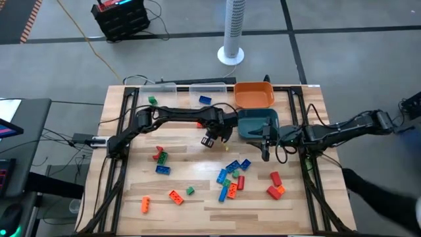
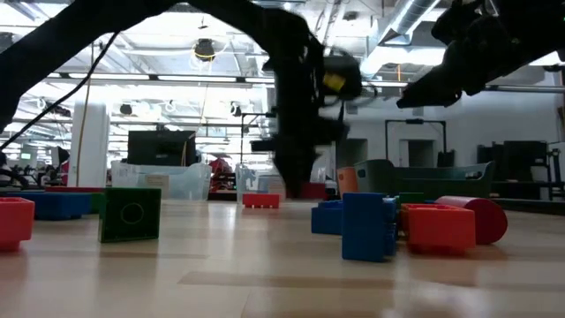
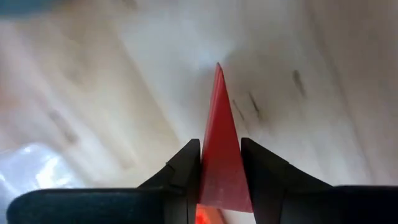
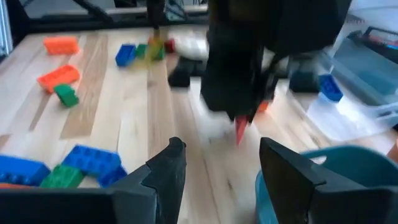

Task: Sort blocks
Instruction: Put the red block into the blue bin

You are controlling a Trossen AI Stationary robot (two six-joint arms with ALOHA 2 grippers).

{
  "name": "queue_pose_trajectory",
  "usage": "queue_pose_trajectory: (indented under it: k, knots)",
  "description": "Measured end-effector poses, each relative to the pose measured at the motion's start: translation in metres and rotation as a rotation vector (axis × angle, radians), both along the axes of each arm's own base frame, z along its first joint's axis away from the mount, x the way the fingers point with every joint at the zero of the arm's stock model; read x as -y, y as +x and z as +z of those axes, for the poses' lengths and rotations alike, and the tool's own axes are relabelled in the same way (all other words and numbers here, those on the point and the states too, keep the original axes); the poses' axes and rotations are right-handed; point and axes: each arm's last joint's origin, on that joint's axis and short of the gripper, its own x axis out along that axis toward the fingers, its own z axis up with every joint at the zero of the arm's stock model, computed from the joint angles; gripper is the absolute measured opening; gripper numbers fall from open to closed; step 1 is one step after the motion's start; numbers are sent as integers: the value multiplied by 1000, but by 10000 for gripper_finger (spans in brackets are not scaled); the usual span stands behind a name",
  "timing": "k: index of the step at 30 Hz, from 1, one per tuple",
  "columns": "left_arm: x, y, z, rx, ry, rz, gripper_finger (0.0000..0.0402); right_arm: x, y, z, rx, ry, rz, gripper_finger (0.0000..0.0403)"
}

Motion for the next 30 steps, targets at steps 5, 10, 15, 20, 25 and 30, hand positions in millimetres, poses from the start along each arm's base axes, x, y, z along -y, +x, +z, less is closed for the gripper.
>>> queue_pose_trajectory:
  k: [5,10,15,20,25,30]
  knots:
    - [1,-5,34,83,4,19,89,1,-2,-1,-14,4,-21,210]
    - [2,-6,58,201,12,42,93,1,5,-5,-34,-74,-48,210]
    - [10,-2,67,281,7,53,95,1,16,-9,-42,-217,-72,210]
    - [22,4,71,339,5,31,96,-2,25,-11,-36,-320,-88,210]
    - [28,12,76,422,5,21,97,-3,29,-13,-28,-327,-82,207]
    - [27,14,81,482,4,33,97,-4,32,-13,-10,-326,-82,184]
